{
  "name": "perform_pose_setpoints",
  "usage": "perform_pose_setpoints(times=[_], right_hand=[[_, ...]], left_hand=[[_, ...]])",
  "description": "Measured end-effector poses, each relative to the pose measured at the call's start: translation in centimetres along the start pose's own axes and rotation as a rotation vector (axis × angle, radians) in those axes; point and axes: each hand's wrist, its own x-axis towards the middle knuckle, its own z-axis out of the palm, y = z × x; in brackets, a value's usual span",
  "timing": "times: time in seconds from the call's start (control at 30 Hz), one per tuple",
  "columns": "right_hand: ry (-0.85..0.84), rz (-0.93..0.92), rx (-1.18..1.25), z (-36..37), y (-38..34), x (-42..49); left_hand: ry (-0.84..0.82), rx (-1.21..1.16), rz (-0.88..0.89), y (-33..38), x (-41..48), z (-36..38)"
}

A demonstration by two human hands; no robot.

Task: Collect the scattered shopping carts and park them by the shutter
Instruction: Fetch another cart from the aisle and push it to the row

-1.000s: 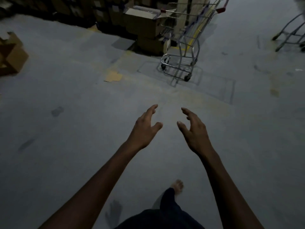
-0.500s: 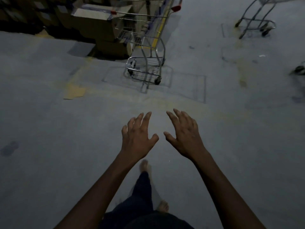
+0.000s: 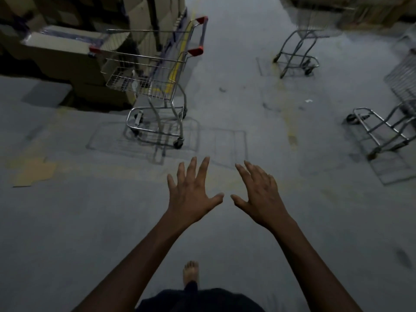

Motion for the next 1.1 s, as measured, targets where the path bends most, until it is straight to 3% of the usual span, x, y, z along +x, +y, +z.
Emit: perform_pose_setpoints(times=[0.37, 0.77, 1.1], right_hand=[[-0.031, 0.074, 0.046, 0.3, 9.6, 19.7], [-0.066, -0.18, -0.008, -5.1, 21.7, 48.3], [-0.106, -0.327, -0.021, -5.1, 23.6, 67.1]], left_hand=[[-0.08, 0.004, -0.11, 2.5, 21.6, 1.0], [0.027, -0.06, -0.352, 7.7, 48.6, -0.9], [0.087, -0.148, -0.458, 6.1, 65.5, -2.2]])
